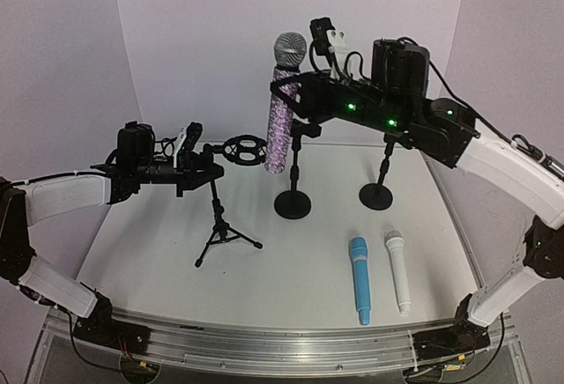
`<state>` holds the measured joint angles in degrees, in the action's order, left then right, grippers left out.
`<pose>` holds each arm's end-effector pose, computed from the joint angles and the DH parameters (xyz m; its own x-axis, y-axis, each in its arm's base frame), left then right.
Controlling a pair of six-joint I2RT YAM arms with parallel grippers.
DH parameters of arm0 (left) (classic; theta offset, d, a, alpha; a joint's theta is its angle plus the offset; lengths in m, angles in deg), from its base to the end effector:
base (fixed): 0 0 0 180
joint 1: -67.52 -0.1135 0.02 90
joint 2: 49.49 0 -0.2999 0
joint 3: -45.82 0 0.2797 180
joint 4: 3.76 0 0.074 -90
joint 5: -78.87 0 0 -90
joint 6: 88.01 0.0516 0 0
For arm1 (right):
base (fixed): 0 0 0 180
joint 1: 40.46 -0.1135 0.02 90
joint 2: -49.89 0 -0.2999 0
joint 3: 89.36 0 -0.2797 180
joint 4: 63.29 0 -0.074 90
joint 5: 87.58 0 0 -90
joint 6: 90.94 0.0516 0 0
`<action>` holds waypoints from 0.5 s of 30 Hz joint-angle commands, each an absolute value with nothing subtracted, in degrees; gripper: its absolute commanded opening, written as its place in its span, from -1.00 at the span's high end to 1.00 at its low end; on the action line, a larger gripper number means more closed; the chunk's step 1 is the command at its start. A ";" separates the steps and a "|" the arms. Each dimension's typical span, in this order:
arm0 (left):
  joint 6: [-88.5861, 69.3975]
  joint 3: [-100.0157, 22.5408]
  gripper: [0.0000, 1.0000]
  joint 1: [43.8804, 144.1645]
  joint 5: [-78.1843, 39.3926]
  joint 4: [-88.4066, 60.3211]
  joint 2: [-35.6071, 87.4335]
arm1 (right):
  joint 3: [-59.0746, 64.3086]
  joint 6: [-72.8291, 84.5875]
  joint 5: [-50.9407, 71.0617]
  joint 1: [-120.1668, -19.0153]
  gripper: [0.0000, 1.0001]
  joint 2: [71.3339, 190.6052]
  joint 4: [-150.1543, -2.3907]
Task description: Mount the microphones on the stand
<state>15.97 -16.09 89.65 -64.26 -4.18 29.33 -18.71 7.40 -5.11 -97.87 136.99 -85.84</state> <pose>0.2898 -0.1624 0.2951 -0.0423 0.1737 -0.9839 0.9725 0.2331 -0.0006 0.2151 0.3240 0.5183 -0.1137 0.0891 -0.9895 -0.7562 0.6382 0.1444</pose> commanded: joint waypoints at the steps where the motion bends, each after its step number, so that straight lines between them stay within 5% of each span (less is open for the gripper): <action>1: 15.21 -16.09 1.00 89.70 -66.94 -4.08 28.38 | -27.84 0.07 -3.89 -97.78 1.00 144.36 -62.81; 15: 17.03 -15.40 1.00 89.50 -66.62 -2.94 28.64 | -30.60 -3.76 -8.16 -97.82 1.00 149.42 -62.01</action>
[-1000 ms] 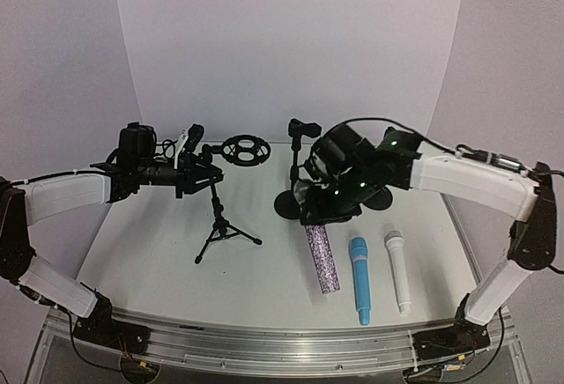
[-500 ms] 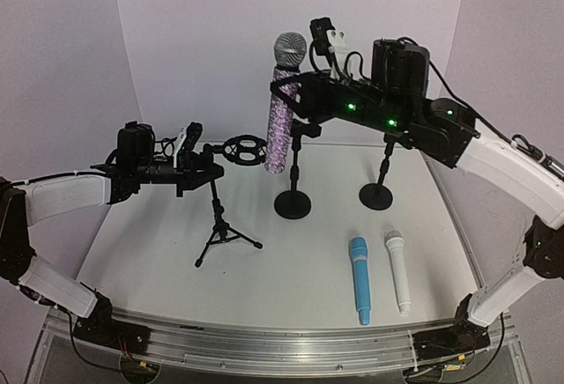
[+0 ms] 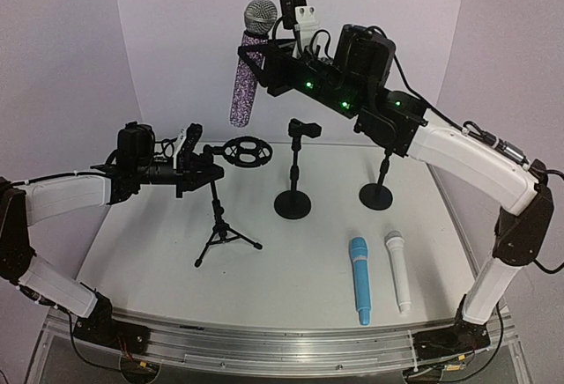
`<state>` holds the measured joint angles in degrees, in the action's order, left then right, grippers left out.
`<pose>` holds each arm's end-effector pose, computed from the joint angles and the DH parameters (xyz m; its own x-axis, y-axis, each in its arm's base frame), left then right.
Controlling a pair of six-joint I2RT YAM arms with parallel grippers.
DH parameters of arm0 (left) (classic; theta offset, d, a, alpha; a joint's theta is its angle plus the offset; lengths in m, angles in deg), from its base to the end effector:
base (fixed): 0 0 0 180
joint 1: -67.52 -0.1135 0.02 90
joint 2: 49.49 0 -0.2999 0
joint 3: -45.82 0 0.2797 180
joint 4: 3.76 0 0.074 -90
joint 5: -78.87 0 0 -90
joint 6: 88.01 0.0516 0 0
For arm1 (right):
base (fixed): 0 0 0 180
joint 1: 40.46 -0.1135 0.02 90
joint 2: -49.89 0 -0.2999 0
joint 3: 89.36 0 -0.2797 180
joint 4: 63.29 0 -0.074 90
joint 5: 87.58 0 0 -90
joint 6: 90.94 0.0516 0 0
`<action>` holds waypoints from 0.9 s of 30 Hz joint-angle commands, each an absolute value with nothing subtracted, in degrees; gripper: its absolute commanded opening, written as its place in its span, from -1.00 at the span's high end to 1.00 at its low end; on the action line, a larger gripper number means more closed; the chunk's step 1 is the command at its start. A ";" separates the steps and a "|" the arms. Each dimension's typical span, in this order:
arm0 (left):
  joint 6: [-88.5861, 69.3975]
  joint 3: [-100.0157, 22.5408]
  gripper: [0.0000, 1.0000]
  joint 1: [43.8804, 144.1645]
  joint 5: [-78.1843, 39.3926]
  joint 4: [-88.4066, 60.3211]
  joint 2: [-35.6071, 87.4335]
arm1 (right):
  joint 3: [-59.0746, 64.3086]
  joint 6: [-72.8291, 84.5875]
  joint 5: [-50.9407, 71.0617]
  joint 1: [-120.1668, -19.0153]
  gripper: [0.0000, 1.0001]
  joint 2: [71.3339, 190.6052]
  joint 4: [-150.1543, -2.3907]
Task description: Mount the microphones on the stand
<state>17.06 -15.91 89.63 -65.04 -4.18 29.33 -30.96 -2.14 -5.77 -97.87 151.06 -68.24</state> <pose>0.2889 -0.1624 0.2941 -0.0259 0.1758 -0.9841 0.9760 0.2174 0.0132 0.2544 0.3842 0.5387 0.1596 0.2112 -0.9643 -0.7568 0.6534 0.0178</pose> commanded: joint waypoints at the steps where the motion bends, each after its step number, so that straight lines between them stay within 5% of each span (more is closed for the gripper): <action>1: 17.16 -15.35 1.00 89.51 -66.63 -2.93 28.64 | -29.69 -3.43 -8.71 -97.84 1.00 149.02 -62.12; 27: 17.40 -15.24 1.00 89.54 -65.32 -1.69 28.73 | -24.60 7.39 -12.98 -97.72 1.00 146.44 -72.42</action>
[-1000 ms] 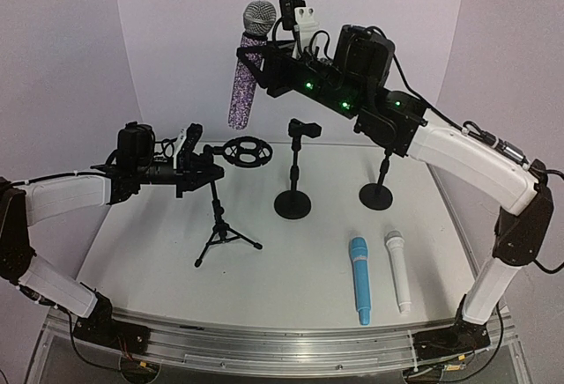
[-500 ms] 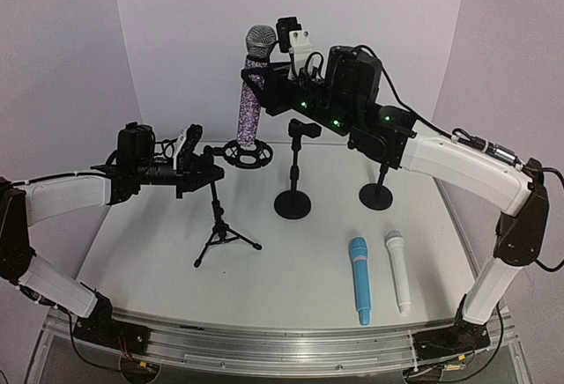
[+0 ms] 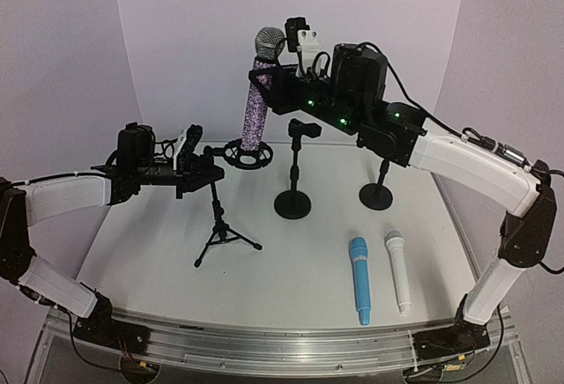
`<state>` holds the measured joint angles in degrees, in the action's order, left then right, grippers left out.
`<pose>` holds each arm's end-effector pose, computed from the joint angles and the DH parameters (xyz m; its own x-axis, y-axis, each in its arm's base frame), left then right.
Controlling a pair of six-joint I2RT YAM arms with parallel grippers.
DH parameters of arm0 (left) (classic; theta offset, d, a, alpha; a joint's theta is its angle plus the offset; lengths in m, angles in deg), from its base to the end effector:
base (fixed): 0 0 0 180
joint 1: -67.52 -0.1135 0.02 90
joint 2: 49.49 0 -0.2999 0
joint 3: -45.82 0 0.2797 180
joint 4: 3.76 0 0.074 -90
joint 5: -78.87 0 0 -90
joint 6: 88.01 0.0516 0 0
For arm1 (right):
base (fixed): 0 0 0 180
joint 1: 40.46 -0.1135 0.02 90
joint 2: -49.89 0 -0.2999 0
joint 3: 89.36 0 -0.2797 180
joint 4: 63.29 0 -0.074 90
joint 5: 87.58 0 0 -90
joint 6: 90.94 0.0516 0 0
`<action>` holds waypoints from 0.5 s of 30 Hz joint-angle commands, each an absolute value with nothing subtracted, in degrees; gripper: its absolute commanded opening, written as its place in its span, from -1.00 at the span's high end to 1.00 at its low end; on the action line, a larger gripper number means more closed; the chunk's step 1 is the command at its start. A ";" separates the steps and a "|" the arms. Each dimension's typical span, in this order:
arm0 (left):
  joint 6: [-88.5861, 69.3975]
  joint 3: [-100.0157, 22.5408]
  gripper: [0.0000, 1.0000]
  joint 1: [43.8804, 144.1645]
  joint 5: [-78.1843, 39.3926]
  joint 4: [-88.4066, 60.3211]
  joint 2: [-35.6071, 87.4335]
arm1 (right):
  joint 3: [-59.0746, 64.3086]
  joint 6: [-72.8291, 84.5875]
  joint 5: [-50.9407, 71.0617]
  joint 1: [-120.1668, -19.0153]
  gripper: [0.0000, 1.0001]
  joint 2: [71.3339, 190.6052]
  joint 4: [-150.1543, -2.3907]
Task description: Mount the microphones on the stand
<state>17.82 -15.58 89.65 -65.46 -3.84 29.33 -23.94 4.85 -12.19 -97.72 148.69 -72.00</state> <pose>0.2880 -0.1624 0.2927 -0.0123 0.1767 -0.9842 0.9778 0.2080 0.0251 0.2587 0.3782 0.5012 -0.0022 0.1770 -0.9842 -0.6818 0.7197 0.1310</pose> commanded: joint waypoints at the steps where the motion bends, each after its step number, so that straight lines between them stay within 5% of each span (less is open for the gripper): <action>1: 17.34 -15.22 1.00 89.52 -65.24 -1.62 28.71 | -24.64 7.76 -12.80 -97.70 1.00 146.68 -72.47; 15: 12.67 -14.07 1.00 89.54 -65.93 2.14 28.29 | -23.30 10.80 -11.03 -97.13 1.00 151.43 -72.44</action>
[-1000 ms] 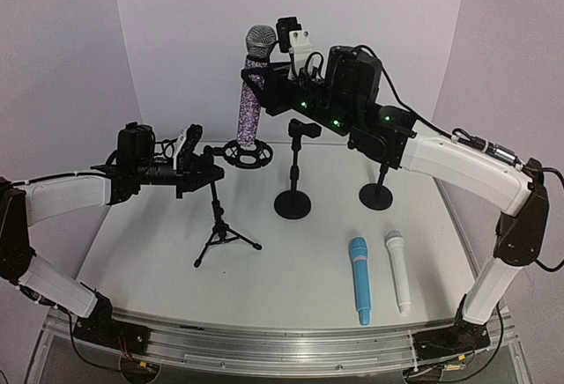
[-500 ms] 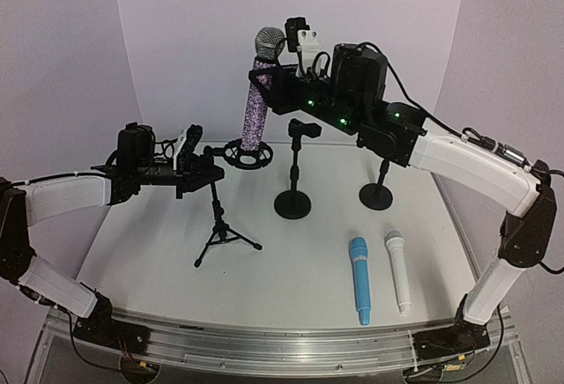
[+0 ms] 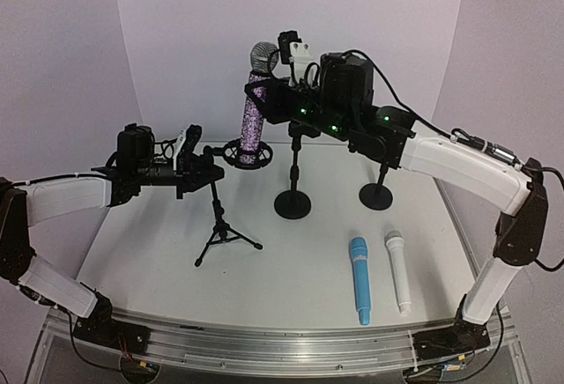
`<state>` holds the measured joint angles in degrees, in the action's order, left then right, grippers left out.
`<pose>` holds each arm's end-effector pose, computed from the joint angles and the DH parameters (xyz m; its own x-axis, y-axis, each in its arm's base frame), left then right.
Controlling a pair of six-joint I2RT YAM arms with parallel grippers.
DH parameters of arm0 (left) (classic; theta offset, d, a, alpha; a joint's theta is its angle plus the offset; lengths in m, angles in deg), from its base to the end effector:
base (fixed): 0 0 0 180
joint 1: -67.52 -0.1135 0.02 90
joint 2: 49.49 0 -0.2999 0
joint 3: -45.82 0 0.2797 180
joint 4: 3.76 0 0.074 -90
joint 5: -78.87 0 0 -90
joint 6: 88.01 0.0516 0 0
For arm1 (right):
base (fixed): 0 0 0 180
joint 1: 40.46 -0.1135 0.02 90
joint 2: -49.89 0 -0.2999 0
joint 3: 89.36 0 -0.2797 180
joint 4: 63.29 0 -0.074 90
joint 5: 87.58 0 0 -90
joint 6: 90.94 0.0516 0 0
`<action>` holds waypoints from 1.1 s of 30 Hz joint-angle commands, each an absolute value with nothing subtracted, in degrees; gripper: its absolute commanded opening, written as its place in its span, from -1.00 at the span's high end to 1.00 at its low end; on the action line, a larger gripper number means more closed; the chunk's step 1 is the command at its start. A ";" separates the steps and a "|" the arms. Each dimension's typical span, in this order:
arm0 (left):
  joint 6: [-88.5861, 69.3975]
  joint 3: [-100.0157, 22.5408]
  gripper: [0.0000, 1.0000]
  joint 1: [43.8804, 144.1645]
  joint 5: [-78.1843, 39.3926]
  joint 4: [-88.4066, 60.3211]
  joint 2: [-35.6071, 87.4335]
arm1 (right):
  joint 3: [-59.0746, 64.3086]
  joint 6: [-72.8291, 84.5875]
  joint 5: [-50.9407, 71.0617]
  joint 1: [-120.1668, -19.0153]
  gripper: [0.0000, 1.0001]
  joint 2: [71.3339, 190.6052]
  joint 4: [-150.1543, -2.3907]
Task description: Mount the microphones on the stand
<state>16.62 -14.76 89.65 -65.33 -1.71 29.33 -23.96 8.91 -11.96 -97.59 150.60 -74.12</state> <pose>0.2877 -0.1622 0.2911 -0.0120 0.1644 -0.9863 0.9766 0.2139 0.0237 0.2664 0.3887 0.4819 -0.0876 0.1697 -0.9816 -0.6739 0.7155 0.1839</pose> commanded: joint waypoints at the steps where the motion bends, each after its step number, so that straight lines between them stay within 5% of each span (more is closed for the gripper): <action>1: 12.27 -13.93 1.00 89.51 -66.12 2.40 28.29 | -22.65 11.13 -10.67 -97.00 1.00 151.58 -72.33; 33: 7.79 -12.80 1.00 89.53 -66.38 5.17 28.37 | -5.08 5.88 -2.51 -96.49 1.00 153.74 -60.47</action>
